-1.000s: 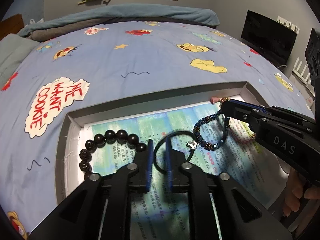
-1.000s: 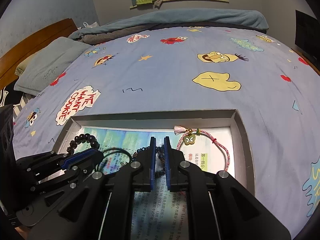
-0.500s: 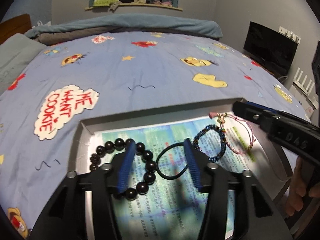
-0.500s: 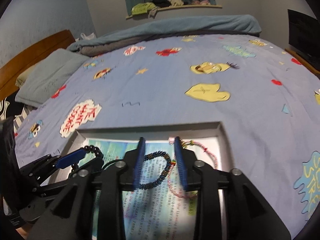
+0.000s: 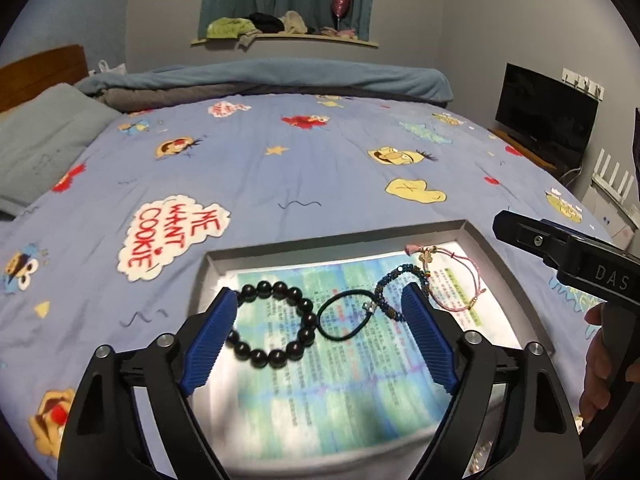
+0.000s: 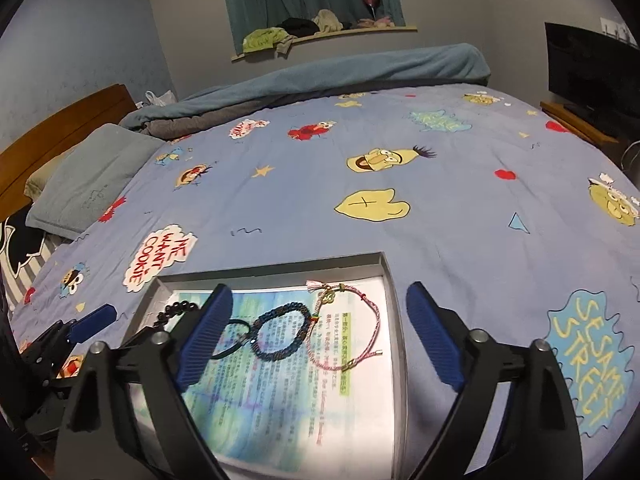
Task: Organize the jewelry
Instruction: 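Withdraw both open tools from the tray back to the jewelry pile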
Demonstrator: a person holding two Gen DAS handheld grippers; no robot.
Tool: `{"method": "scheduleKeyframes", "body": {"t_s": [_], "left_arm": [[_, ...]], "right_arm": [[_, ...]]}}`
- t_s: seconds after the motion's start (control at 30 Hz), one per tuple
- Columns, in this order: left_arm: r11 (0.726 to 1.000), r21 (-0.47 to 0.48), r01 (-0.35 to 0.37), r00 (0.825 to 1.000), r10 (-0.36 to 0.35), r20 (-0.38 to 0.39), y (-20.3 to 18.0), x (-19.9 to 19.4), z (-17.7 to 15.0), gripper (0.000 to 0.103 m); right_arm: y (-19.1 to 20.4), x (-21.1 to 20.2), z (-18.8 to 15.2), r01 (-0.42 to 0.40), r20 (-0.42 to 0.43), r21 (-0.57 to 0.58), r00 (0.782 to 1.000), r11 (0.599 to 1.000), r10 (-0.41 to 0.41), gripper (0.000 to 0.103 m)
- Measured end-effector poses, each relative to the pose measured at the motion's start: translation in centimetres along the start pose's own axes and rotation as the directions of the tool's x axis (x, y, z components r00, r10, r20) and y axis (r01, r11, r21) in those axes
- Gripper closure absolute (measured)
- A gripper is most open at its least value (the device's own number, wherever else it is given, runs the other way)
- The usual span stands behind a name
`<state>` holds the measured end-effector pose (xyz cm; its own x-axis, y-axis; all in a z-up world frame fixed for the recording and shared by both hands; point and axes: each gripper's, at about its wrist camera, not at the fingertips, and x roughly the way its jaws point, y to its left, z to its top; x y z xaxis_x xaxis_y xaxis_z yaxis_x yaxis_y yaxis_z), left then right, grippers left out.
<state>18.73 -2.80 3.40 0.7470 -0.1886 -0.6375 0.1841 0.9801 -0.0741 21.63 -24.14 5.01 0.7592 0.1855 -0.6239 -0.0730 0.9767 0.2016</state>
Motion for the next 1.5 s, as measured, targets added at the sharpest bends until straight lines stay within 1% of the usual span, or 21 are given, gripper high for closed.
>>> {"method": "scheduleKeyframes", "body": {"t_s": [0.07, 0.1, 0.17, 0.33, 0.5, 0.57, 0.73, 0.83, 1.03, 1.23, 1.37, 1.5], "left_arm": [[1.0, -0.011, 0.005, 1.0, -0.005, -0.007, 0.2, -0.9, -0.3, 0.017], [1.0, -0.008, -0.006, 1.0, 0.006, -0.008, 0.3, -1.5, -0.5, 0.016], [1.0, 0.004, -0.027, 1.0, 0.027, -0.004, 0.4, -2.7, -0.9, 0.014], [0.999, 0.012, -0.04, 0.999, 0.04, 0.013, 0.9, -5.9, -0.9, 0.013], [0.998, 0.044, -0.046, 0.998, 0.044, 0.041, 0.9, -10.2, -1.6, 0.012], [0.998, 0.043, -0.043, 0.998, 0.041, 0.045, 1.2, -12.0, -2.3, 0.011], [0.999, 0.026, -0.026, 0.998, 0.025, 0.056, 2.2, -14.9, -4.7, 0.011], [1.0, -0.005, -0.008, 0.999, 0.008, 0.052, 3.0, -16.3, -6.8, 0.011], [0.999, -0.033, -0.008, 0.999, 0.009, 0.045, 3.4, -16.7, -9.9, 0.011], [0.999, -0.03, -0.017, 1.0, 0.017, 0.0, 3.4, -15.1, -12.5, 0.01], [1.0, -0.004, -0.025, 0.999, 0.024, -0.041, 3.3, -13.5, -14.3, 0.01], [0.999, 0.025, -0.043, 0.997, 0.044, -0.062, 3.5, -12.4, -15.3, 0.01]], "right_arm": [[0.3, -1.0, -0.2, -0.006, 0.003, -0.003, 1.0, 1.0, 0.006, 0.007], [0.3, -1.4, -0.3, -0.007, 0.004, -0.004, 1.0, 1.0, 0.007, 0.006], [0.7, -2.9, -0.6, -0.005, 0.019, -0.014, 1.0, 1.0, 0.005, 0.006], [0.9, -6.1, -1.3, 0.0, 0.036, -0.031, 0.999, 1.0, 0.001, 0.006], [1.1, -9.3, -2.5, 0.01, 0.043, -0.056, 0.999, 0.998, -0.008, 0.006], [1.2, -10.1, -3.3, 0.017, 0.04, -0.069, 0.999, 0.997, -0.014, 0.006], [1.2, -11.6, -5.8, 0.043, 0.015, -0.084, 0.999, 0.996, -0.042, 0.006], [1.1, -12.4, -7.4, 0.054, 0.006, -0.081, 0.999, 0.995, -0.053, 0.006], [0.2, -12.8, -10.1, 0.06, -0.017, -0.045, 0.998, 0.997, -0.061, 0.006], [-0.3, -12.1, -12.5, 0.076, -0.038, -0.033, 0.996, 0.997, -0.077, 0.006], [-0.7, -10.9, -14.3, 0.084, -0.061, -0.033, 0.994, 0.996, -0.086, 0.006], [-0.7, -9.8, -15.7, 0.077, -0.081, -0.06, 0.993, 0.995, -0.081, 0.006]]}}
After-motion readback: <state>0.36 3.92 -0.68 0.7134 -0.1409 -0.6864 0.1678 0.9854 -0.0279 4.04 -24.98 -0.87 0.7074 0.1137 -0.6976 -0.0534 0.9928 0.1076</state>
